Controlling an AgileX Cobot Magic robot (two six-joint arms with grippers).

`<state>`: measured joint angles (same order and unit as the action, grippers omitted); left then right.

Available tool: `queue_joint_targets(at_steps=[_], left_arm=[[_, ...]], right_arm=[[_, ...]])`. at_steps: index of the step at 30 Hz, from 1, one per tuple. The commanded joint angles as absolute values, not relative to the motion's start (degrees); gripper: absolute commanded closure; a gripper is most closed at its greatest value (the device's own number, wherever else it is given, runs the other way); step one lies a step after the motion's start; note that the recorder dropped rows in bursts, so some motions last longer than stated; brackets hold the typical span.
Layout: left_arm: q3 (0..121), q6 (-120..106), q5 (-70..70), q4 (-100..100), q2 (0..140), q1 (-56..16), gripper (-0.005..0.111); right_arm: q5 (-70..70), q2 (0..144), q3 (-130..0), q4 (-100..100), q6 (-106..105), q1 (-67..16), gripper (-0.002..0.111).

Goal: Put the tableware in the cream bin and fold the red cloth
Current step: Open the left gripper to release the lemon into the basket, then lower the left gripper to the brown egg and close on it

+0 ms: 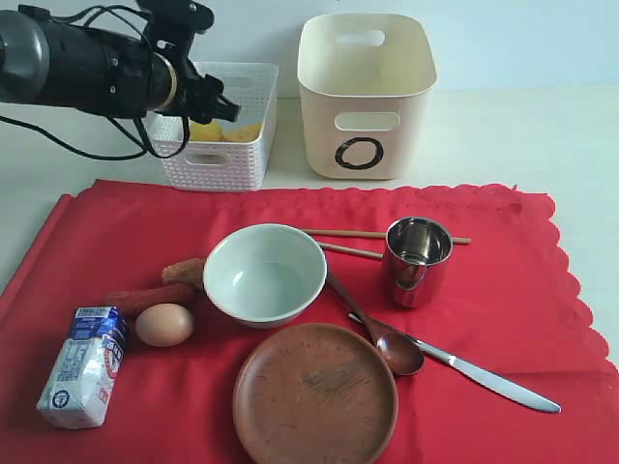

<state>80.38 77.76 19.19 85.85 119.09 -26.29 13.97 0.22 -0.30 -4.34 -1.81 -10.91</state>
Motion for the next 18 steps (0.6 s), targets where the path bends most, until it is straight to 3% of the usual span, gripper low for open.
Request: queue_joint_targets(at_steps=[1,5,11,18], left_arm=[[79.3,70.7,23.4,78.6,114.7,-26.2,0.045],[77.3,63.9,23.8,73.0,111.0,-26.2,0.061],[74.1,54.0,25.0,61.9,105.2,-26.3,0.107],[72.4,43.0,40.4,48.3,98.4,-29.5,0.107]], right_arm=[[13.7,0.0,0.0,-4.4,-1.9,-11.0,0.108],[13.7,0.0,0.0,-4.4,-1.9,-11.0,0.108],[13.7,0.0,0.0,-4.4,-1.9,-11.0,0.108],[13.7,0.0,0.0,-4.4,-1.9,-11.0,0.108]])
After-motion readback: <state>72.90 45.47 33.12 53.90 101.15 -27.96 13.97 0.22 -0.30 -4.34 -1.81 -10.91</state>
